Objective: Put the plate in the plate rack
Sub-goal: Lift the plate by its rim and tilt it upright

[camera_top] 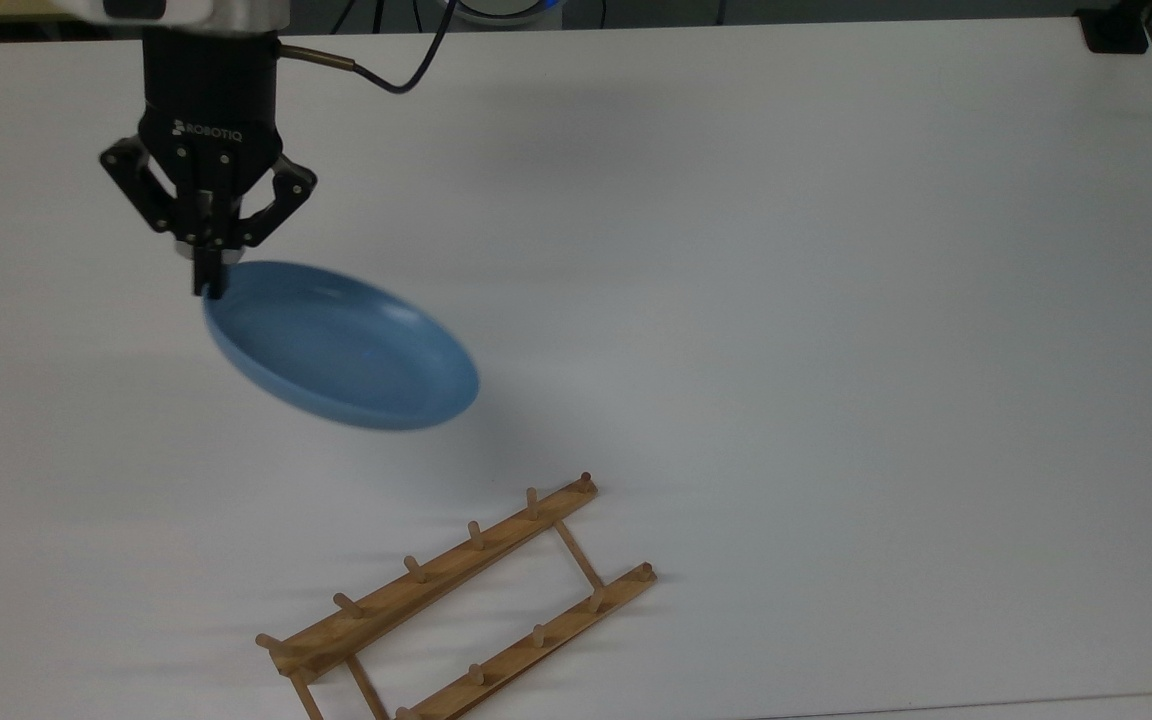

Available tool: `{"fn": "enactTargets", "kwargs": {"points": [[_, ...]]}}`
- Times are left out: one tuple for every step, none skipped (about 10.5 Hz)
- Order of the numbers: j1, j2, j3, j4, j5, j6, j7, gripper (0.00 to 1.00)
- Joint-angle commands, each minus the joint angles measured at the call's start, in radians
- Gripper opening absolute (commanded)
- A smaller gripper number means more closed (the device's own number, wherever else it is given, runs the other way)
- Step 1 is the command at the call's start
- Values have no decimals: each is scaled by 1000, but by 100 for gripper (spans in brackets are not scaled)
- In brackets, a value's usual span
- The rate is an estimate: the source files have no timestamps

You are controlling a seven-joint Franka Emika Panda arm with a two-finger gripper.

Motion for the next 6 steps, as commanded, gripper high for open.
{"fn": "enactTargets", "kwargs": {"points": [[23,48,-14,71,-302,77,235,0],[23,70,-17,115,-386,79,321,0],[24,93,-28,147,-422,79,387,0],[27,114,-34,180,-424,79,435,0],[56,146,-60,212,-426,76,496,0],[114,185,-130,250,-429,74,583,0]]}}
